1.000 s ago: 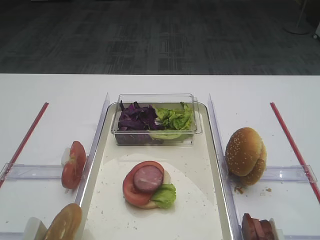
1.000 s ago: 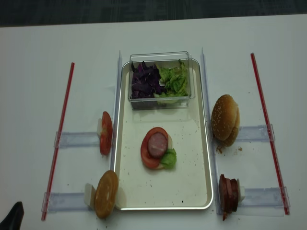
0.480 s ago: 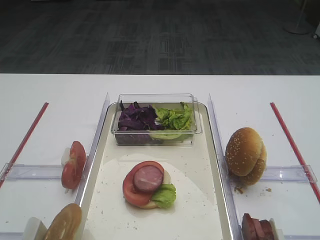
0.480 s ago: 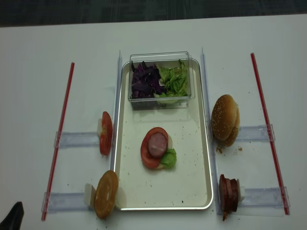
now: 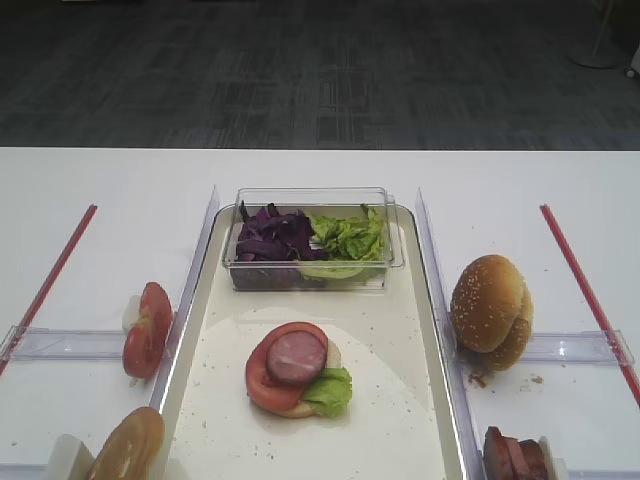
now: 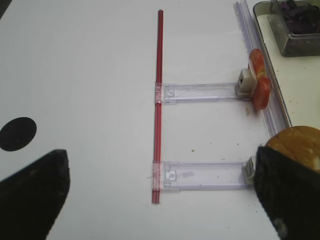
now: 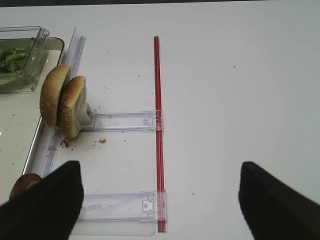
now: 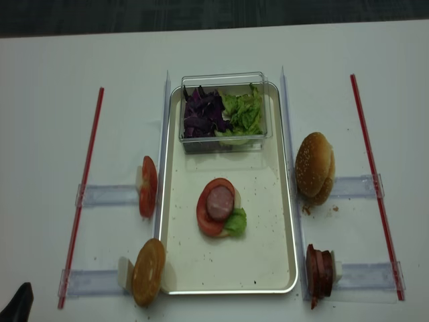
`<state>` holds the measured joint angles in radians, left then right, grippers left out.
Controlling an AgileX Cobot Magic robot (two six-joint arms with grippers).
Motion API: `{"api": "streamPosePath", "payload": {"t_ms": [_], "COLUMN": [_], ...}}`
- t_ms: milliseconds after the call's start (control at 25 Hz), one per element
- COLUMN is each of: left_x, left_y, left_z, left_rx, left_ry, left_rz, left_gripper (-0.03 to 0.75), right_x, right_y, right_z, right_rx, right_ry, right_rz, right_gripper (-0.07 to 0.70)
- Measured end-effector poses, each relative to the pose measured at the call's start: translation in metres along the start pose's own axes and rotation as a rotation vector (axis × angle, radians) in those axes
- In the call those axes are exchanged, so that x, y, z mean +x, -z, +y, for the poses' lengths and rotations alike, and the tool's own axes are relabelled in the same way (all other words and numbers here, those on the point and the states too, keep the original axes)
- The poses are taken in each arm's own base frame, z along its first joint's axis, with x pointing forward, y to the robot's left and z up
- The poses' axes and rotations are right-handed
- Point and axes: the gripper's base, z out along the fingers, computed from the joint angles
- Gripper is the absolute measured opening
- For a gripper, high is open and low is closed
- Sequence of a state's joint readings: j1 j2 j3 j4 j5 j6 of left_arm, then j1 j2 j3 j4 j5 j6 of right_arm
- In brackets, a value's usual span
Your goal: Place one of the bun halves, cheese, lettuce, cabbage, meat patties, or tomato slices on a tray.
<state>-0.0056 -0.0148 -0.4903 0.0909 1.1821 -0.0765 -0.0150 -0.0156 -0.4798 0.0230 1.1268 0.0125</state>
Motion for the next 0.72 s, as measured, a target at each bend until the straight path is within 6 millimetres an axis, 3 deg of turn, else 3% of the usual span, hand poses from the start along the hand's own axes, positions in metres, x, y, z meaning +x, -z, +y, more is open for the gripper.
{"api": "streamPosePath", "payload": {"t_ms": [720], "left_x": [0.0000], "left_y": [0.0000], "left_z": [0.0000], "left_rx": [0.000], "left_ry": [0.000], "left_rz": [0.000], "left_gripper": [0.689], "right_x": [0.0000], "right_y": [0.0000], "right_z": [0.0001], "right_rx": [-0.002], "right_ry": [-0.002], "right_rz": [0.000], "right_gripper": [0.646]}}
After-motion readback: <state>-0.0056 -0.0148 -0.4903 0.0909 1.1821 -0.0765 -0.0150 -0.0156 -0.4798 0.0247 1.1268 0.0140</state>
